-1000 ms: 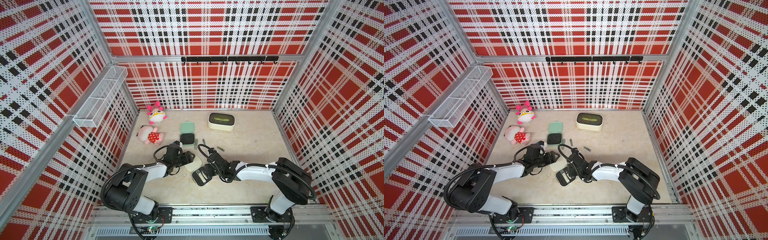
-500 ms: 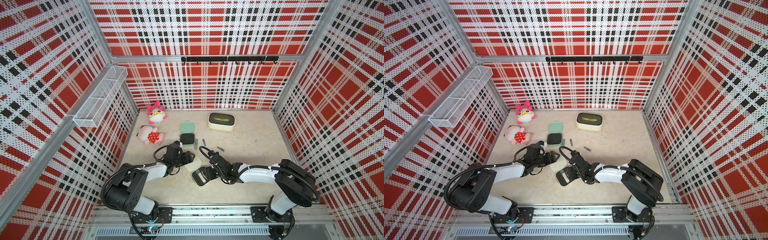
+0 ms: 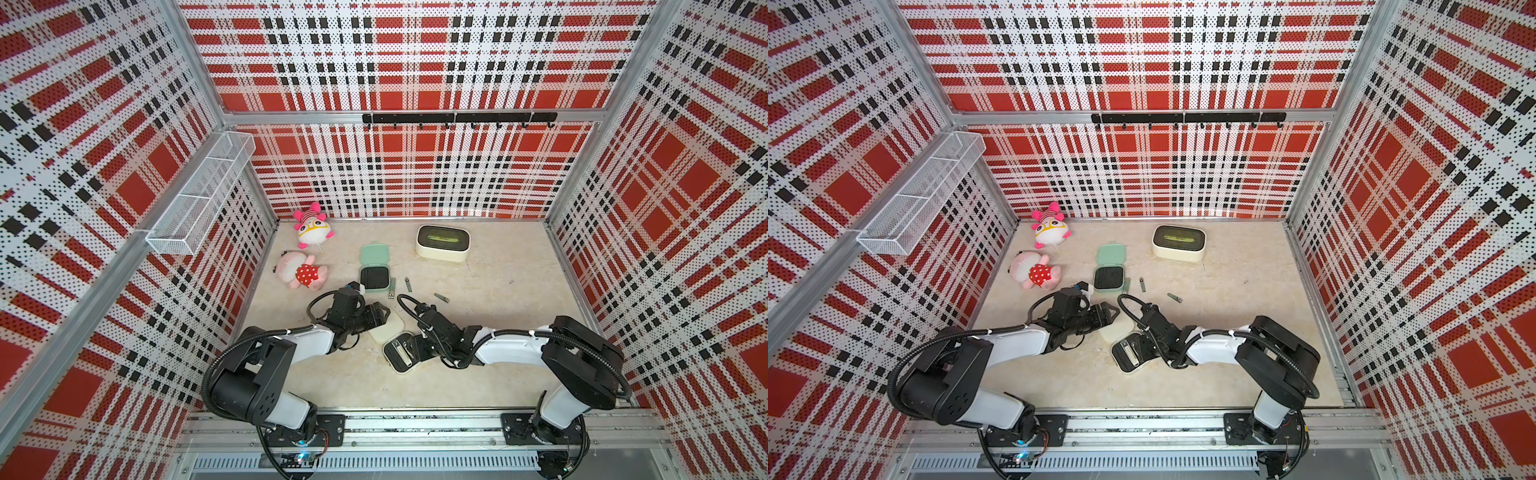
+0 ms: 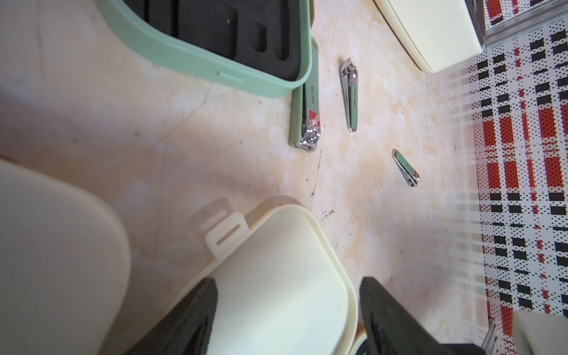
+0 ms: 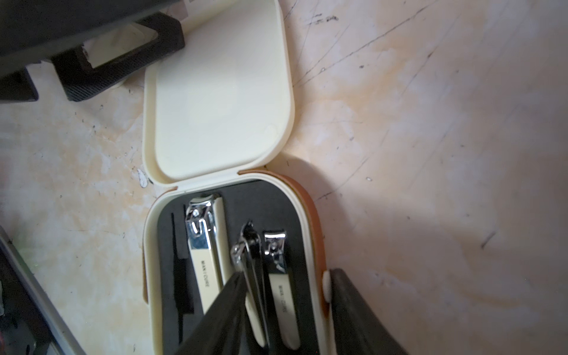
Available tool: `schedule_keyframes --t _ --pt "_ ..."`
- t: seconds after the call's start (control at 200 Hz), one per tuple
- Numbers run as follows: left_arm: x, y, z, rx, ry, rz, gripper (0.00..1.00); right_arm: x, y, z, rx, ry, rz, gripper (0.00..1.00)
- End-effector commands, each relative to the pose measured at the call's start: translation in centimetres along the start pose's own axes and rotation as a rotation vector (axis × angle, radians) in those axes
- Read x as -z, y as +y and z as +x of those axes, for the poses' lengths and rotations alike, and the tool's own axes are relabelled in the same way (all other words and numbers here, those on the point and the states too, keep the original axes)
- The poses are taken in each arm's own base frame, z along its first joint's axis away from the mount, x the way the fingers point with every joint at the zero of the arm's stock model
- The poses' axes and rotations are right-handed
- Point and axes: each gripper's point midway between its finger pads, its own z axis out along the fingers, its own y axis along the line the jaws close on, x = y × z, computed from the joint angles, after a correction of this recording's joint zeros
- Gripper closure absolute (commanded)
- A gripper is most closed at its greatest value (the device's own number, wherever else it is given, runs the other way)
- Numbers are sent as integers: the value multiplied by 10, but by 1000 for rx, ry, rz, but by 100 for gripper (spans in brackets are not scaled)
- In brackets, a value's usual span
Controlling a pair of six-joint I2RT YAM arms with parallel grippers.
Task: Organize nail clipper sets
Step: Adjust the nail clipper in the storage box.
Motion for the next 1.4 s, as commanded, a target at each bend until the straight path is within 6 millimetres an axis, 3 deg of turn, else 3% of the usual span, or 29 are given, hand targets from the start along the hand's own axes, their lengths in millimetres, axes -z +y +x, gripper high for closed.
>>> schedule_keyframes --t 0.0,0.551,0.957,1.393 --pt "-2 24 23 24 77 -83 22 -6 -4 3 -4 6 4 57" --pt "-2 24 24 24 77 -83 22 -13 -5 11 1 42 15 61" --pt "-1 21 21 20 75 -77 22 3 6 -13 12 -29 15 51" --pt "0 22 23 20 78 -80 22 -7 6 -4 20 11 11 50"
